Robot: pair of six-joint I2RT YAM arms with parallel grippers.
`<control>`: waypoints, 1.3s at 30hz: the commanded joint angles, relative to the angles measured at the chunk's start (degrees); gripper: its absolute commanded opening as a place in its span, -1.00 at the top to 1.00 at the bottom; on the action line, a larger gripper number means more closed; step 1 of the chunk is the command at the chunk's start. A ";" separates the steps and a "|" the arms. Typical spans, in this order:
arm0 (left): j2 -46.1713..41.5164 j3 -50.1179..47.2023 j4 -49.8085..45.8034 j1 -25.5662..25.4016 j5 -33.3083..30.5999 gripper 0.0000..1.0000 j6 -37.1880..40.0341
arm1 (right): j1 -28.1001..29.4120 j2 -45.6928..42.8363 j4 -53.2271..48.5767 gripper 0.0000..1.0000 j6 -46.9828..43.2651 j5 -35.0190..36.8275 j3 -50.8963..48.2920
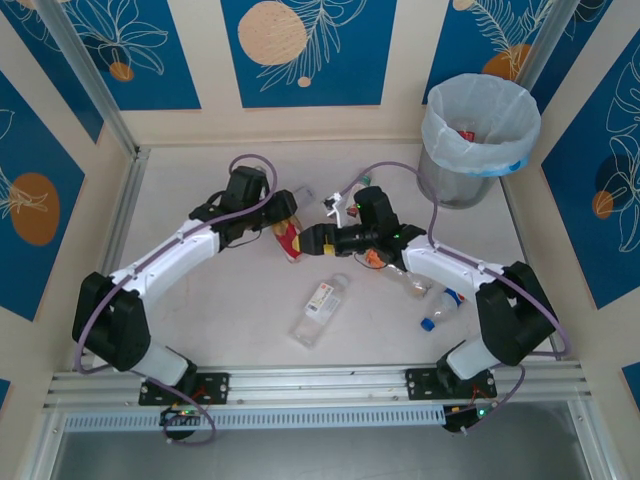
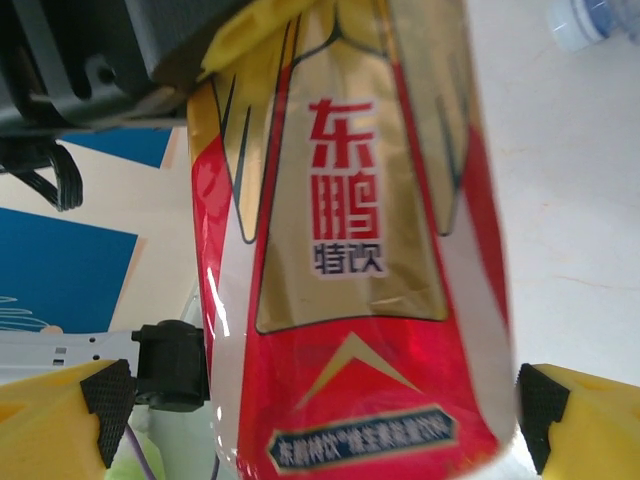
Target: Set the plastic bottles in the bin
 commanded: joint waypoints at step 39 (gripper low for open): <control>-2.11 5.55 2.43 -0.55 6.74 -0.99 -2.09 | 2.28 7.30 -1.76 -0.09 -6.38 2.88 5.67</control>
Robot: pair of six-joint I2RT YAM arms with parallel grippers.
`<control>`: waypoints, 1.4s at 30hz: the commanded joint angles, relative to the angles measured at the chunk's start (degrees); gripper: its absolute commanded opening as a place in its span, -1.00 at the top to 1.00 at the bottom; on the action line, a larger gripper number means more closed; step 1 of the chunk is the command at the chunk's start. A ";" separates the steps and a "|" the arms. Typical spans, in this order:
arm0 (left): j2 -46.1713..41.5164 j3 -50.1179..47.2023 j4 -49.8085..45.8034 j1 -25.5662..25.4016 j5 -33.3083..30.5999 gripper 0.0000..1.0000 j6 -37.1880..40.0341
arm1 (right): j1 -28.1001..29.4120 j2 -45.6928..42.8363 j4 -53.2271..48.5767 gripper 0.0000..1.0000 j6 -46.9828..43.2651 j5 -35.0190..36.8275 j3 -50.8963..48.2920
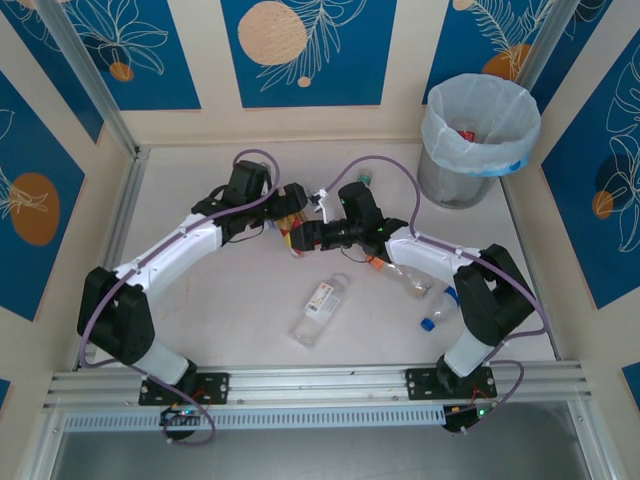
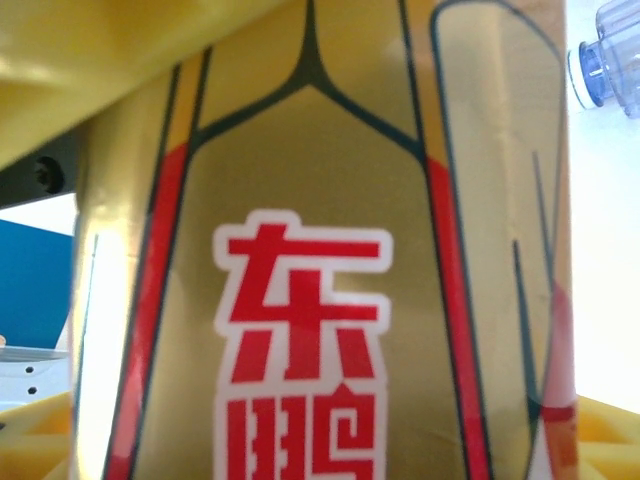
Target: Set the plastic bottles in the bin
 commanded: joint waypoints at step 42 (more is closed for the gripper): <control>-19.25 -20.05 4.13 4.45 -19.46 -0.99 -11.22 | -27.83 -13.45 -23.96 -0.07 -18.26 8.73 15.50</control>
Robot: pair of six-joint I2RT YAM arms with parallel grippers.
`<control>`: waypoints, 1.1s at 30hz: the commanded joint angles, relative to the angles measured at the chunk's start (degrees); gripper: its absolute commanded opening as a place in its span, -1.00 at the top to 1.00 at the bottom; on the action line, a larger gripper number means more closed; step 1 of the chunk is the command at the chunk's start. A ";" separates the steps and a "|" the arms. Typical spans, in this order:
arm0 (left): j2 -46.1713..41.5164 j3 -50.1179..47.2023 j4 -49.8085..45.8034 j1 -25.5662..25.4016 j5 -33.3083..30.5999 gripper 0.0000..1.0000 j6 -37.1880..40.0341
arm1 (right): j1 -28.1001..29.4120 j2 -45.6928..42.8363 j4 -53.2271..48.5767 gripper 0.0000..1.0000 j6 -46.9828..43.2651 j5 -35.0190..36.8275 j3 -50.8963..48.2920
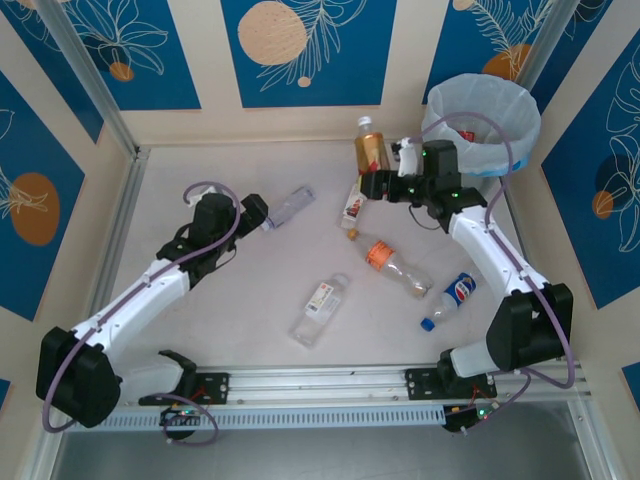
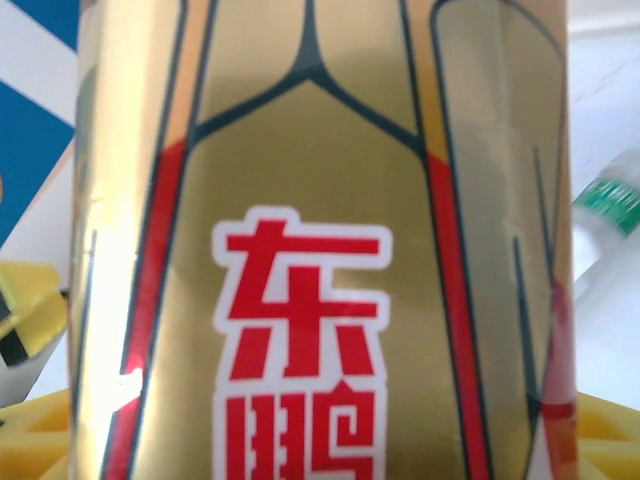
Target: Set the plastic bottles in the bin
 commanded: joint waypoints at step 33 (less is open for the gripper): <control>1.51 -0.01 -10.95 0.75 -8.16 -0.99 -4.85 | -23.51 17.75 -4.31 -0.08 -11.83 23.57 31.11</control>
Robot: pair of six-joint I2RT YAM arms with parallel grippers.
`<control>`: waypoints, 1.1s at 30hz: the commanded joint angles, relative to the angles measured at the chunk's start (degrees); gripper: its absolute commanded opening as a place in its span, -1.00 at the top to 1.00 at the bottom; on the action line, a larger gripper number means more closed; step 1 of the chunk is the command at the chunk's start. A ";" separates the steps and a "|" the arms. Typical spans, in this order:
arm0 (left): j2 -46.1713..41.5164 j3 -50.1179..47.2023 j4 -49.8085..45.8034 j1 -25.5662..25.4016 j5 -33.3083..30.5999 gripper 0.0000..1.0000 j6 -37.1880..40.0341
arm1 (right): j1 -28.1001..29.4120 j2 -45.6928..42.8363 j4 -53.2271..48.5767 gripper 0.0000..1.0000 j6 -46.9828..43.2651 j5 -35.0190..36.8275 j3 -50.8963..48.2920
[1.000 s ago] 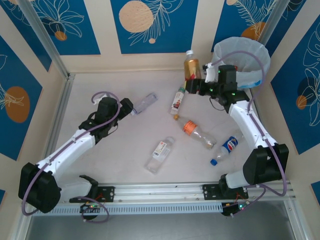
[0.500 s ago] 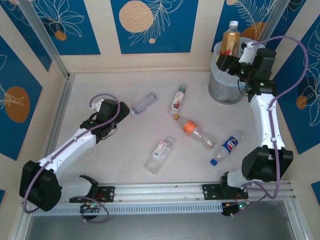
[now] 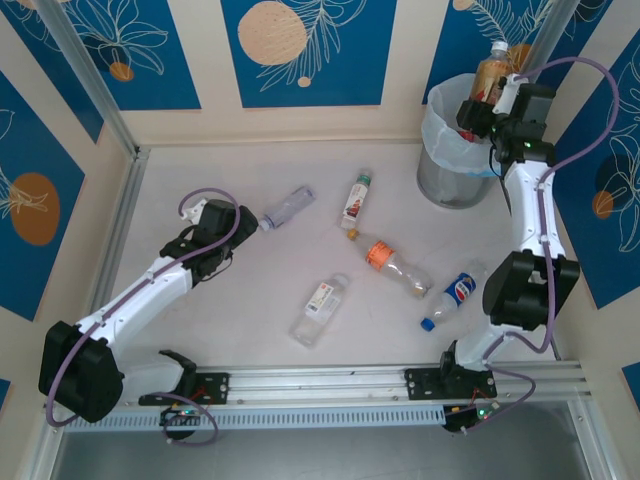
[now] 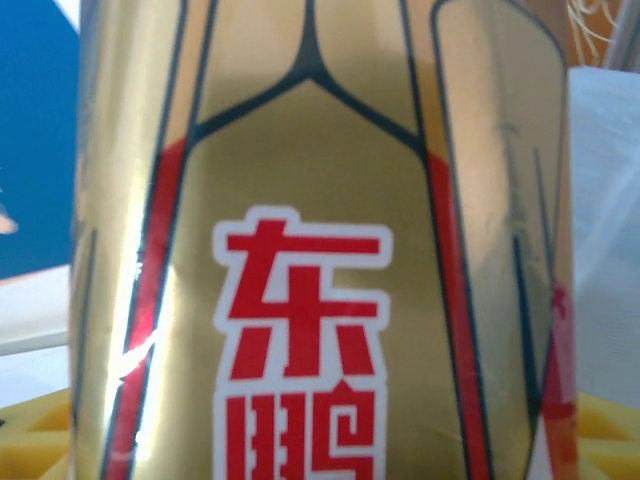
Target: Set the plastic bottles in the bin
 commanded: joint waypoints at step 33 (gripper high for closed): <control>1.30 0.34 0.68 0.76 3.50 -0.99 1.83 | -0.61 37.02 -32.04 -0.49 -12.22 18.22 44.03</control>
